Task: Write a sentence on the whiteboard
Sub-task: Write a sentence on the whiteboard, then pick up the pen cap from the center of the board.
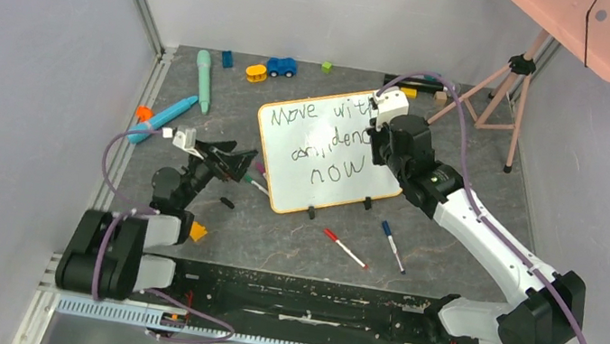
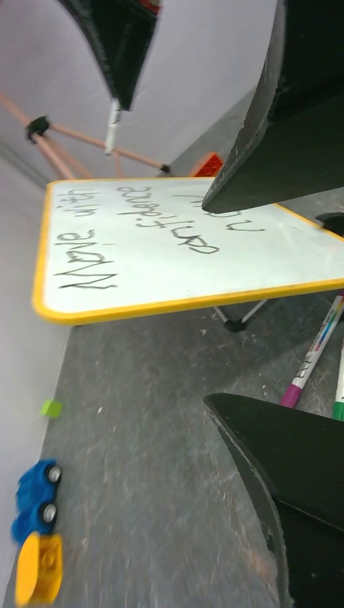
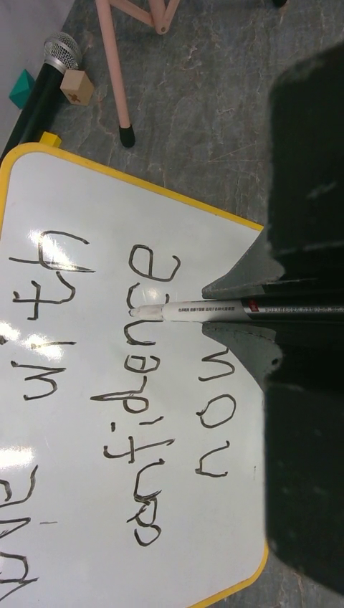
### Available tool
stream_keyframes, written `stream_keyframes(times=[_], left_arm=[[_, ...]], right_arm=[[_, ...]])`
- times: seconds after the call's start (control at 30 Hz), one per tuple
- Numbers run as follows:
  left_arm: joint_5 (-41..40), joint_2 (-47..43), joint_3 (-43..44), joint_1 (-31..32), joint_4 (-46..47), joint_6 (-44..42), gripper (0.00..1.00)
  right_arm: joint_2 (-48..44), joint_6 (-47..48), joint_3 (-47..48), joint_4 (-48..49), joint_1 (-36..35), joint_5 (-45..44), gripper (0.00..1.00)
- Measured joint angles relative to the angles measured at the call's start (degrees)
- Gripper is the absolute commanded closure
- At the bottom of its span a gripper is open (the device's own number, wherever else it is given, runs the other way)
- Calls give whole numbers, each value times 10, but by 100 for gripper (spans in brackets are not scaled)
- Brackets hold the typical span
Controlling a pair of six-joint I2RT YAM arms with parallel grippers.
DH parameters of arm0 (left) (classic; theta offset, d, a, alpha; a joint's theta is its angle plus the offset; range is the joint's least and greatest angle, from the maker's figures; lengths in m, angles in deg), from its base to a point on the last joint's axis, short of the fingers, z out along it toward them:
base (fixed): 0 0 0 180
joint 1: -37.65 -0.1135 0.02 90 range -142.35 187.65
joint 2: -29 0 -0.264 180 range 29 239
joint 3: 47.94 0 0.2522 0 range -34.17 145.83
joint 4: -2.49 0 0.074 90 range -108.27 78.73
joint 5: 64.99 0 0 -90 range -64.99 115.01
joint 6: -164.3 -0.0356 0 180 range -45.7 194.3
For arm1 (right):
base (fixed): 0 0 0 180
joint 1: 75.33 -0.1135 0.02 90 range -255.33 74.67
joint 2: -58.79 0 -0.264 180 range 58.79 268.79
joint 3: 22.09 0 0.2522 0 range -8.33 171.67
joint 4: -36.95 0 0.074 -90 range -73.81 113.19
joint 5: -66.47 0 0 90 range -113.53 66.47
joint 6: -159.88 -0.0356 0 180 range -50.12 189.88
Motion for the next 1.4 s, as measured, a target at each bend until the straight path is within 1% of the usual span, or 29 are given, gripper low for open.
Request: stream_keyframes(times=[0.1,0.13,0.17,0.3,0.37,0.4,0.43,0.5,0.6,0.67,0.73,0.8,0.87,0.97,1.17,1.33,1.4], left_arm=[[-49,-122,9,0,-128,4,0],[-60,-154,24,0,-183,10,0],[-67,-168,40,0,-220,18,0],[-99,-187,156,-2,-480,36,0],[-121,-188,235,-4,-636,19,0],[-134,-187,269,-4,-696,7,0],[-160,-186,313,-4,-771,-3,0],[-222,-184,381,-5,-873,-10,0],[-280,-179,424,-17,-969,-26,0],[-304,-172,425,-23,-1021,-24,0],[-319,-167,414,-33,-1076,-2,0],[-316,-170,394,-45,-1114,20,1],[-296,-173,372,-56,-1141,38,3],[-274,-171,361,-57,-1171,63,3],[-275,-161,355,-57,-1226,120,6],[-273,-119,352,-43,-1246,172,11],[-275,-100,352,-26,-1248,192,12]], right_arm=[[0,0,0,0,0,5,100],[0,0,1,0,0,6,100],[0,-2,2,-1,0,6,100],[0,-9,20,-11,0,12,100],[0,-11,41,-17,0,15,100],[0,-11,55,-20,0,15,100],[-1,-11,66,-21,0,15,100],[-5,-13,83,-23,0,14,100],[-16,-16,99,-35,0,14,100],[-21,-24,105,-45,0,16,100],[-28,-30,106,-54,0,17,100],[-38,-39,106,-70,0,19,100],[-48,-49,106,-83,0,23,100],[-67,-63,104,-98,0,28,100],[-106,-92,71,-108,0,39,100],[-108,-111,44,-110,0,55,100],[-108,-117,38,-112,0,61,100]])
